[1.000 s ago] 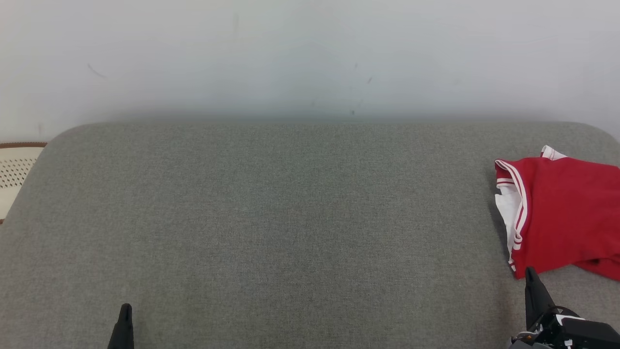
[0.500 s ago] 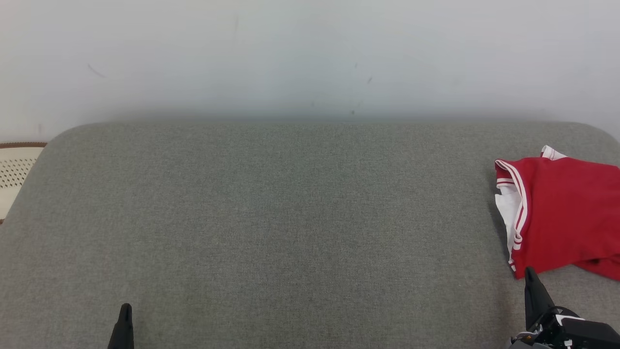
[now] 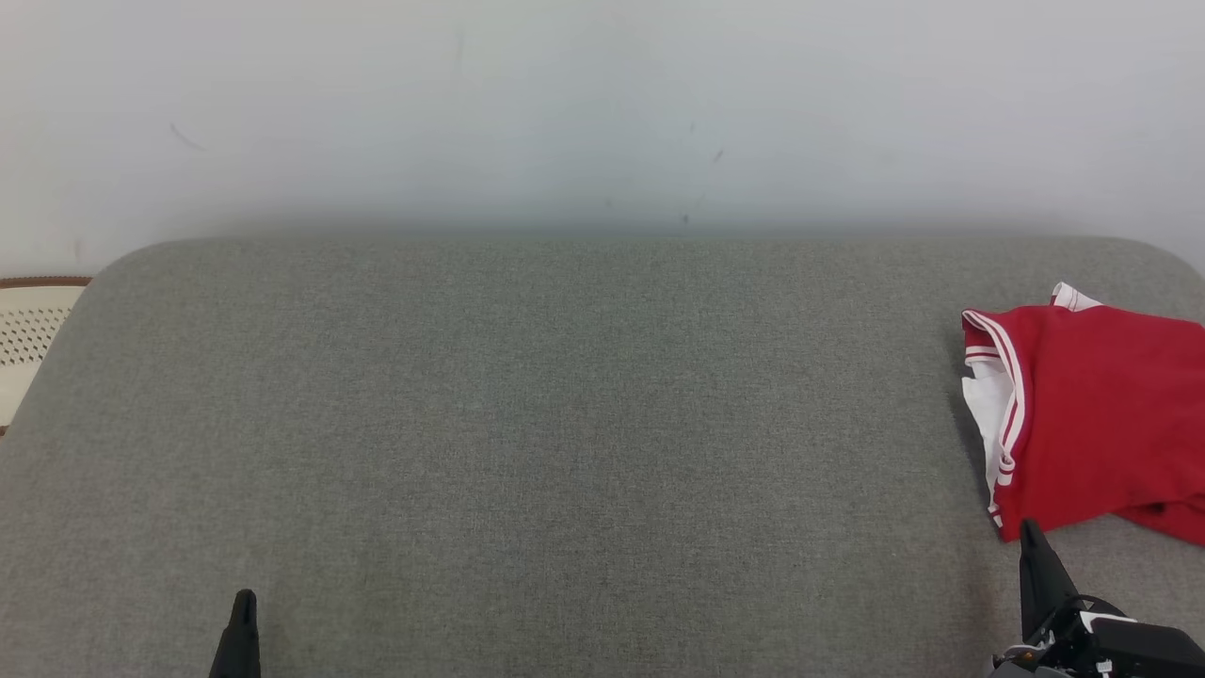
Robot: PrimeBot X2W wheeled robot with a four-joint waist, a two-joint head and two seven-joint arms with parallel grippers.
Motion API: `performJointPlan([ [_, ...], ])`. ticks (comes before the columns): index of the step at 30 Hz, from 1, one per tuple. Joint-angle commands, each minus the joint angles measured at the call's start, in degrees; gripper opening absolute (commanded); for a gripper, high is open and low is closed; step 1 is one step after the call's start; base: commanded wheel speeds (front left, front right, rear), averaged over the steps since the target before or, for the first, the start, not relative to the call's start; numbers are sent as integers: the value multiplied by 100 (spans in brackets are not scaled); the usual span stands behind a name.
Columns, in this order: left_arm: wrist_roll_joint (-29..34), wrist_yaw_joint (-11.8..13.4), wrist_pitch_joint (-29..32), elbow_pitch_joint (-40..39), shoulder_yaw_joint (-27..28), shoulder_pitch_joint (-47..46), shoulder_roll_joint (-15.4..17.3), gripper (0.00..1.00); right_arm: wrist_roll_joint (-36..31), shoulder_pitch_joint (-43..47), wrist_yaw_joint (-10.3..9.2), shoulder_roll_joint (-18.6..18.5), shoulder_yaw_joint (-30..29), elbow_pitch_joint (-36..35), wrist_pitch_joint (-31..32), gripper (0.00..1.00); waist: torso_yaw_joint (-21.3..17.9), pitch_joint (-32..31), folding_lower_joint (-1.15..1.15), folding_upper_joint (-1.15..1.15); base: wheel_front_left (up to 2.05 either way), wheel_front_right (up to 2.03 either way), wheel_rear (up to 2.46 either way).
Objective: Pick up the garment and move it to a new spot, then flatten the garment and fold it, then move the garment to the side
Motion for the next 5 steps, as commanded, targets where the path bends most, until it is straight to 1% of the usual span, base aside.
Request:
performJointPlan([
  [1, -14, -13, 23, -18, 7, 5, 9, 0, -12, -16, 1, 10, -4, 10, 6, 0, 0, 0, 0, 0, 0, 0, 0],
  [5, -14, -13, 23, -18, 7, 5, 9, 0, -10, -17, 1, 12, -8, 11, 10, 0, 0, 0, 0, 0, 0, 0, 0],
])
